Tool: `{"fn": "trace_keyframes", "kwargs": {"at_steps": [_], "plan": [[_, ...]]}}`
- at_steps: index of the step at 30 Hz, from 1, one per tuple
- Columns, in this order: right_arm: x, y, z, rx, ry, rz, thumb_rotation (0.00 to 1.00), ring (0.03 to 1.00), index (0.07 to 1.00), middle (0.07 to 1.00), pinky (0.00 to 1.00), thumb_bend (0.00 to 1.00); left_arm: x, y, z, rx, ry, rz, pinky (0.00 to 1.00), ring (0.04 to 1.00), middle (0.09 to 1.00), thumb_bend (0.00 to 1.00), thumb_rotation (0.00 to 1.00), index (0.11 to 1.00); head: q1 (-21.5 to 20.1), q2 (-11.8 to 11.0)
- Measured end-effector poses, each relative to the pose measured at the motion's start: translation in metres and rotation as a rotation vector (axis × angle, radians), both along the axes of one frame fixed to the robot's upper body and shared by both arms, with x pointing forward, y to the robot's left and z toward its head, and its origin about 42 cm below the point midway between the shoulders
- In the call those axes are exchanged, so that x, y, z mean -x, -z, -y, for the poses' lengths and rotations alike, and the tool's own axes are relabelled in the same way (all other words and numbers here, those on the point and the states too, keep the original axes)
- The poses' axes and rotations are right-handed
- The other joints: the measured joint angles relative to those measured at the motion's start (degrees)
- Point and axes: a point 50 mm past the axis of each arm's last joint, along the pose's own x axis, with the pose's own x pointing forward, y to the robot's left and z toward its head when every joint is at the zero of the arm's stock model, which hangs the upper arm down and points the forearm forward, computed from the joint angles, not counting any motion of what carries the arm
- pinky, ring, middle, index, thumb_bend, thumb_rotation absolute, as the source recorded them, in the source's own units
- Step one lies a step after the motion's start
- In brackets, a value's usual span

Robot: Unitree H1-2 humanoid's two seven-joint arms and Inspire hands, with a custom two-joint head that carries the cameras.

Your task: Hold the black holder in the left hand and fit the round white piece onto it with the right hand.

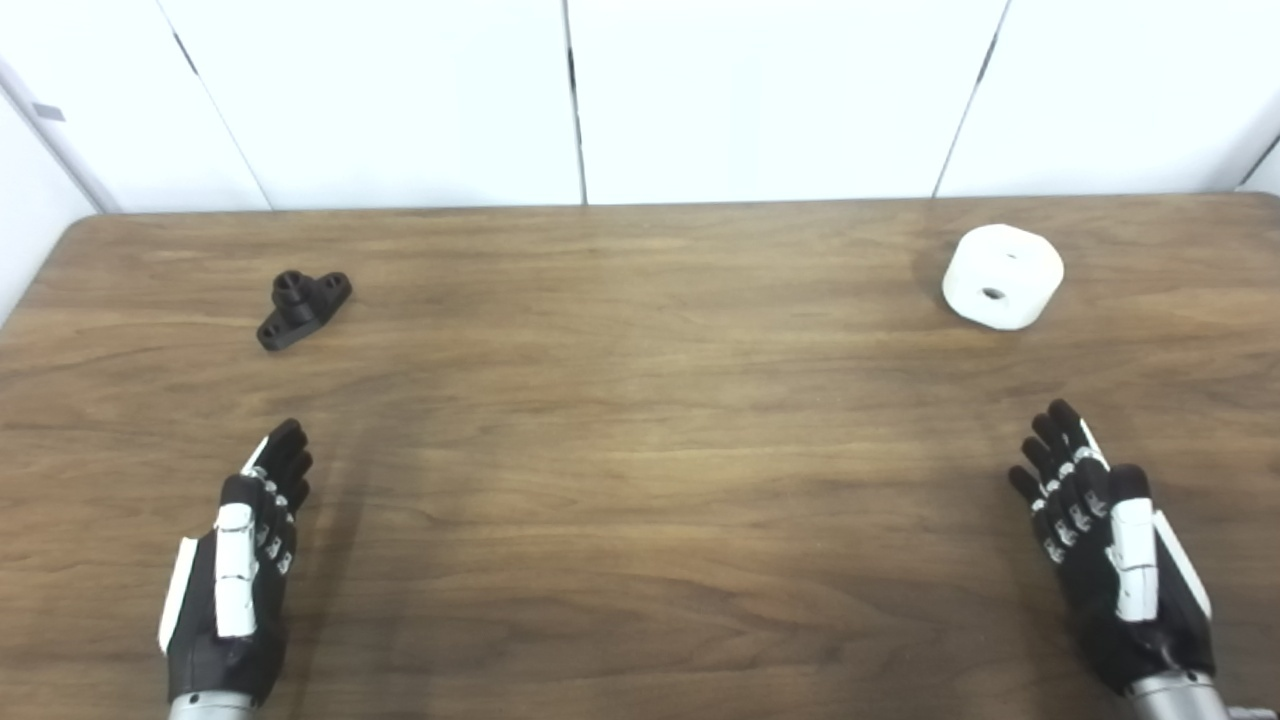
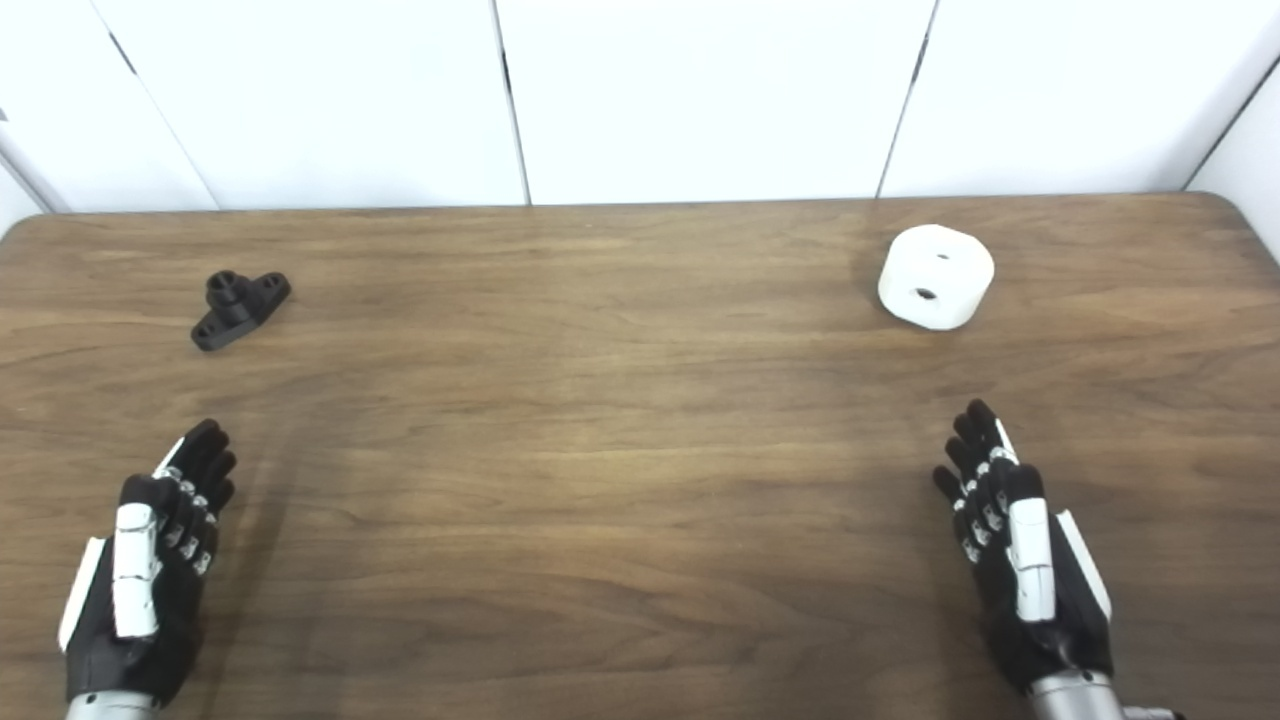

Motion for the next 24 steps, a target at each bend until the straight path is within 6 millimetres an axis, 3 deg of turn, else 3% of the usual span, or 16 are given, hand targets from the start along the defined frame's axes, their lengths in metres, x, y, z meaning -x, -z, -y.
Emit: {"fn": "trace_keyframes", "kwargs": {"at_steps": [7,13,21,24], "plan": [[0.0,0.0,0.0,0.001,0.0,0.0,1.0,1.0,1.0,1.0,1.0,0.63,0.0,0.0,0.0,0.004,0.001,0.001,0.99,0.971,0.957,0.57,0.99,0.92,0.26,0.18],[0.0,0.0,0.002,0.006,-0.003,-0.001,1.0,1.0,1.0,1.0,1.0,0.6,0.0,0.0,0.002,-0.001,0.007,-0.001,0.95,0.945,0.936,0.58,0.97,0.903,2.99,-0.97],[0.0,0.007,0.014,0.035,-0.009,0.021,1.0,1.0,1.0,1.0,1.0,0.54,0.0,0.002,0.013,-0.053,0.007,0.006,0.95,0.933,0.914,0.58,0.97,0.883,10.72,-4.83],[0.0,0.009,0.018,0.053,-0.016,0.029,1.0,1.0,1.0,1.0,1.0,0.57,-0.001,0.005,0.02,-0.06,0.02,0.008,0.95,0.929,0.904,0.58,0.96,0.874,13.35,-6.41]]}}
